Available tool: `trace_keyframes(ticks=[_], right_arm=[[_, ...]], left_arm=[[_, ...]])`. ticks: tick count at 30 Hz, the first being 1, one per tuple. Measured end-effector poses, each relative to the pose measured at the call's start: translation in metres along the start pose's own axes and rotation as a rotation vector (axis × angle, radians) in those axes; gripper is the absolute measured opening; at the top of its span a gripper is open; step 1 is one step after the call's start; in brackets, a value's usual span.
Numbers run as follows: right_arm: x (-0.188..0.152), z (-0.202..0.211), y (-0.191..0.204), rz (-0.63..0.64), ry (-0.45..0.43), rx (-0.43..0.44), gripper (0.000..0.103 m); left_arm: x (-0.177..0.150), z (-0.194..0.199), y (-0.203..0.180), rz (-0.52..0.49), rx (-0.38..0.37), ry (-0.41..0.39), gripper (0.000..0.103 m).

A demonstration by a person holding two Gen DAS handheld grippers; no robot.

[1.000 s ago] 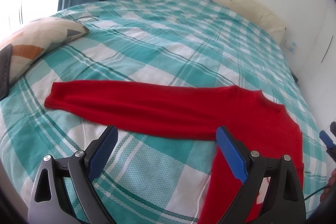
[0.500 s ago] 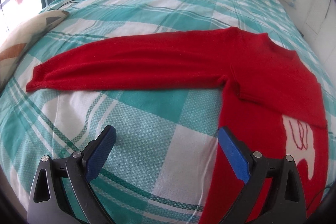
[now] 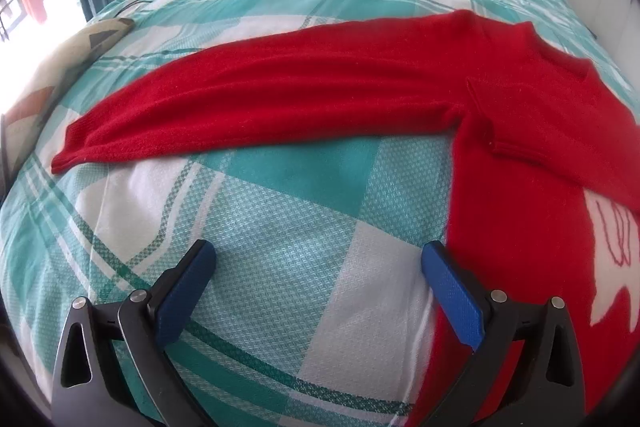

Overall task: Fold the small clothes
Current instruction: 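Move the left gripper toward the other sleeve cuff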

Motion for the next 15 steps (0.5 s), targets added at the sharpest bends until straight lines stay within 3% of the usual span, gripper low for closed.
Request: trace_keyframes(ticks=[7,15], right_arm=[[-0.007,-0.002,-0.030,-0.063,0.048,-0.114,0.076],[-0.010,0.000,-0.034,-0.041,0.061,-0.175,0.076]], left_arm=[[-0.001,0.000,-0.002,-0.017,-0.031,-0.009,0.103],[-0.002,-0.001,-0.004,-0.037,-0.008,-0.012,0.103]])
Point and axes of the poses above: each gripper's, at about its wrist camera, not at the fingertips, and z roughly against the way its jaws point, y to its left, x to its top, the point moved 8 cm from there along -z, roughly the way its jaws point, and after that the axes turned 6 degrees about -y, right-handed, at the moved point
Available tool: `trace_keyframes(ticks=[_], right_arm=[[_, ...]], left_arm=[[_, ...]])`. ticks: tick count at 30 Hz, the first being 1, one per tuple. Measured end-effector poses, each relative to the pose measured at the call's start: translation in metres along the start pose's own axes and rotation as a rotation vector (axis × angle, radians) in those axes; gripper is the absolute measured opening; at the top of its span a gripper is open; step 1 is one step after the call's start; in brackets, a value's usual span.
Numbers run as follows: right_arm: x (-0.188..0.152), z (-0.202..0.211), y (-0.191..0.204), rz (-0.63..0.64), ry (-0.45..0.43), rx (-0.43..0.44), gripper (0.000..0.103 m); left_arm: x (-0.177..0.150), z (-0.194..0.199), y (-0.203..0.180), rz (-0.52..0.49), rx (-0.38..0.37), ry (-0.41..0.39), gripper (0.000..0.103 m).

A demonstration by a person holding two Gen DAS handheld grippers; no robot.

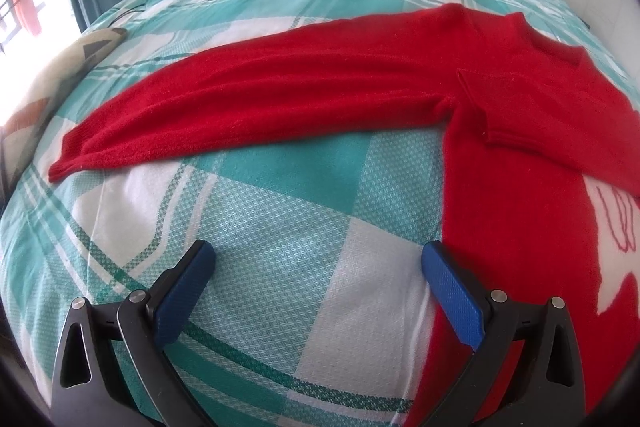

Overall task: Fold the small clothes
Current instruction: 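Move the left gripper toward the other sleeve cuff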

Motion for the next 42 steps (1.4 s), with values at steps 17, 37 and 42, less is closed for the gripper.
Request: trace_keyframes(ticks=[17,37,42], right_arm=[[-0.003,-0.003,-0.001,0.026,0.016,-0.049,0.076],[0.001,0.003,0.012,0.031,-0.013,0.003,0.076],[0.003,0.006,0.016,0.039,-0.022,0.012,0.076]], left_arm=[[0.000,0.001,0.000,-0.007,-0.005,0.001,0.103],[0.076,0.067,0.095,0.092,-0.100,-0.153,0.102],[0.095,0.033,0.213,0.147,0.078,-0.075,0.102]])
Point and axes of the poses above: each gripper's, at about its wrist camera, not at the fingertips, and z roughly against the way its jaws point, y to its left, x to its top, the point moved 8 cm from there along -z, roughly the way its jaws point, and after that the axes turned 6 degrees about -y, right-handed, at the moved point
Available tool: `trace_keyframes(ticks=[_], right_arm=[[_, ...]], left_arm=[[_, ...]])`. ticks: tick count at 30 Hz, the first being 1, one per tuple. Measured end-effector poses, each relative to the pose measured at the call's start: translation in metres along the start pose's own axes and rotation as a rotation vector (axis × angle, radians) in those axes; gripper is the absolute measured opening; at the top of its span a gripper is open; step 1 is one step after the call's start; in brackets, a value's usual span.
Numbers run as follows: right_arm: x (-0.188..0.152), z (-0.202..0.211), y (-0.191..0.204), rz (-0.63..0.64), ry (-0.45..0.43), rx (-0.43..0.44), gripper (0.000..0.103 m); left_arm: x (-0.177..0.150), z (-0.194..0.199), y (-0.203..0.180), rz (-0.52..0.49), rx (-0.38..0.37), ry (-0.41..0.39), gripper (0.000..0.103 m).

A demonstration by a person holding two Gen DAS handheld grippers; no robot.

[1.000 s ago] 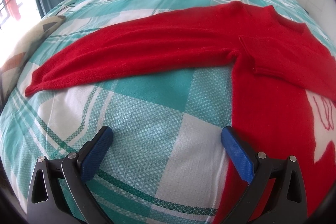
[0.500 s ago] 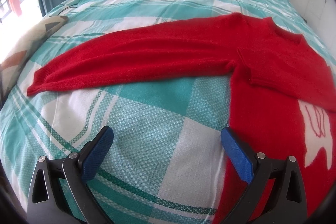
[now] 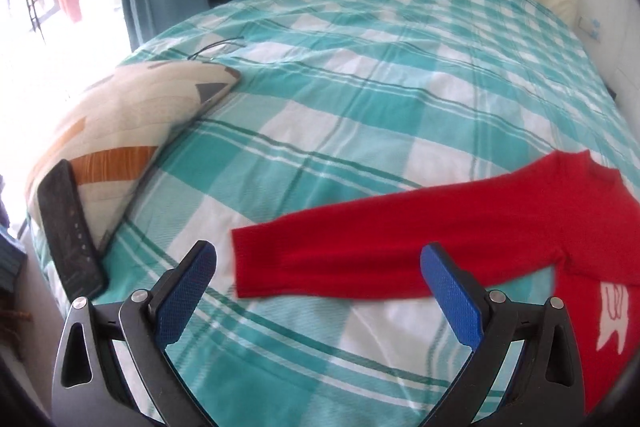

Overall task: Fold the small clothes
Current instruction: 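Move the left gripper toward the other sleeve cuff, then grasp the other sleeve cuff with the left gripper and lift it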

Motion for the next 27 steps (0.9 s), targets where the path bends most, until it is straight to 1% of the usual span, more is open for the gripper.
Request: trace_keyframes(ticks=[2,3,5,7,9,10,11,12,13,14,15,16,17,18,21,24,27], right_arm=[[0.001,0.001,0.001,0.003,-0.005,0.003,0.076],[0.001,0.001,0.002,0.005,-0.007,0.003,0.076],[0.001,0.000,0.004,0.011,-0.009,0.002,0.076],[0.000,0.000,0.005,0.019,-0.007,0.000,0.076],[-0.001,-0.001,0.006,0.026,-0.005,-0.003,0.076],[-0.001,-0.001,0.007,0.032,-0.006,-0.006,0.076],[-0.001,-0.001,0.008,0.039,-0.009,-0.009,0.076],[-0.001,0.000,0.008,0.045,-0.011,-0.013,0.076],[-0.001,0.000,0.009,0.049,-0.014,-0.015,0.076],[-0.001,0.001,0.009,0.048,-0.016,-0.013,0.076],[0.000,0.001,0.009,0.045,-0.017,-0.010,0.076],[0.000,0.002,0.009,0.042,-0.019,-0.005,0.076],[0.000,0.003,0.009,0.040,-0.021,-0.003,0.076],[0.001,0.003,0.009,0.040,-0.023,0.000,0.076],[0.003,0.006,0.009,0.029,-0.030,0.009,0.076],[0.005,0.006,0.008,0.009,-0.030,0.026,0.076],[0.007,0.007,0.009,-0.004,-0.029,0.042,0.076]], left_arm=[[-0.004,-0.026,0.040,0.070,0.042,0.065,0.102],[-0.010,-0.038,0.053,0.100,0.048,0.103,0.102],[-0.022,-0.058,0.069,0.148,0.051,0.162,0.101],[-0.032,-0.070,0.072,0.182,0.038,0.190,0.101],[-0.037,-0.076,0.066,0.208,0.002,0.194,0.094],[-0.039,-0.078,0.061,0.208,-0.011,0.195,0.085],[-0.040,-0.078,0.056,0.193,-0.014,0.192,0.078],[-0.040,-0.080,0.052,0.165,0.000,0.189,0.076],[-0.040,-0.081,0.049,0.132,0.021,0.184,0.058],[-0.041,-0.082,0.046,0.107,0.035,0.185,0.025],[-0.039,-0.083,0.043,0.103,0.018,0.195,0.008],[-0.037,-0.081,0.041,0.114,0.008,0.195,0.005],[-0.031,-0.076,0.038,0.110,0.018,0.184,0.005],[-0.022,-0.068,0.034,0.097,0.009,0.163,0.004],[0.018,-0.032,0.001,0.059,-0.057,0.077,0.004],[0.062,0.018,-0.060,-0.020,-0.168,-0.017,0.004],[0.096,0.069,-0.142,-0.125,-0.289,-0.094,0.004]])
Point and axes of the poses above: each gripper's, at about its wrist camera, not at the fingertips, and z roughly against the way its jaws point, y to its left, x to its top, the point moved 8 cm from there along -z, roughly the way its jaws point, and after that the axes turned 6 degrees about -y, right-handed, at the moved point
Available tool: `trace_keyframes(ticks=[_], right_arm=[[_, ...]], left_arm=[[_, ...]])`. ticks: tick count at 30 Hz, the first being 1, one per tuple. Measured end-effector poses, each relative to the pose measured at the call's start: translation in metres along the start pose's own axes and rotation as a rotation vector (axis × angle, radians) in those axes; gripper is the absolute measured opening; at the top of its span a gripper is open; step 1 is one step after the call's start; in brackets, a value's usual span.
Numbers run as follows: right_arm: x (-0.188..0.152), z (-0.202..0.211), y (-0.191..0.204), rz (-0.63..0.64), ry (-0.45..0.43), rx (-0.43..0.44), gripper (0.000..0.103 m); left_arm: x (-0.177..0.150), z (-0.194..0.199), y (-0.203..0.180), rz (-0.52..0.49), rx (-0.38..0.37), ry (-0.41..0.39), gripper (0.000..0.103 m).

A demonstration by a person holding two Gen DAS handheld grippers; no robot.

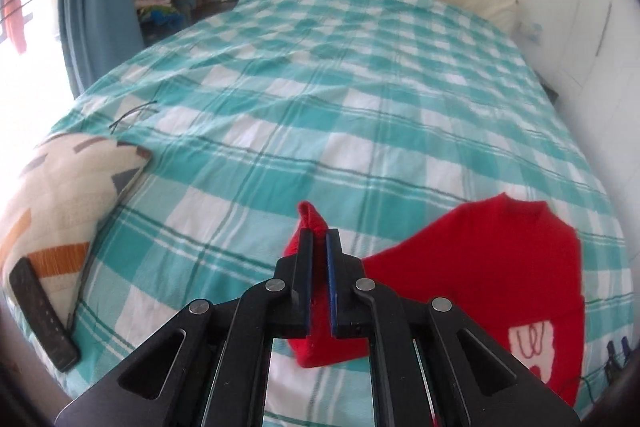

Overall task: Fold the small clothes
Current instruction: 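Grasp the other sleeve cuff with the left gripper and lift it, then fold the sleeve across the sweater body and open the left gripper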

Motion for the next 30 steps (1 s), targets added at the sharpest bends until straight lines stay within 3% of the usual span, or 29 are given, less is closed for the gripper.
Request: trace_keyframes(ticks=[5,10,12,14,16,19,23,30], right_arm=[[0.003,0.005,0.001,0.001,-0.018,0.009,0.076],[0.003,0.006,-0.003,-0.016,-0.018,0.012,0.076],[0.004,0.008,-0.004,-0.020,-0.022,0.015,0.076],[0.005,0.009,-0.005,-0.023,-0.029,0.016,0.076],[0.005,0.010,-0.006,-0.027,-0.034,0.016,0.076],[0.006,0.011,-0.011,-0.044,-0.038,0.017,0.076],[0.009,0.011,-0.017,-0.083,-0.040,0.025,0.076],[0.014,0.019,-0.018,-0.086,-0.079,0.020,0.076]], left_arm=[[0.035,0.016,-0.157,-0.165,-0.206,-0.042,0.004],[0.014,0.011,-0.279,-0.288,-0.340,-0.017,0.006],[-0.004,-0.001,-0.310,-0.326,-0.365,0.023,0.017],[-0.020,-0.008,-0.324,-0.318,-0.375,0.059,0.069],[-0.026,-0.009,-0.320,-0.289,-0.369,0.040,0.081],[-0.030,-0.014,-0.291,-0.255,-0.319,0.055,0.081],[-0.043,-0.016,-0.222,-0.189,-0.209,0.066,0.087],[-0.116,-0.007,-0.112,-0.155,-0.001,0.061,0.091]])
Point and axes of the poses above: each gripper's, at about its wrist camera, not at the fingertips, and z roughly against the way its jaws point, y to its left, x to its top, the point moved 8 cm from there along -z, roughly the way its jaws point, and after that the axes turned 6 degrees about -y, right-handed, at the moved point
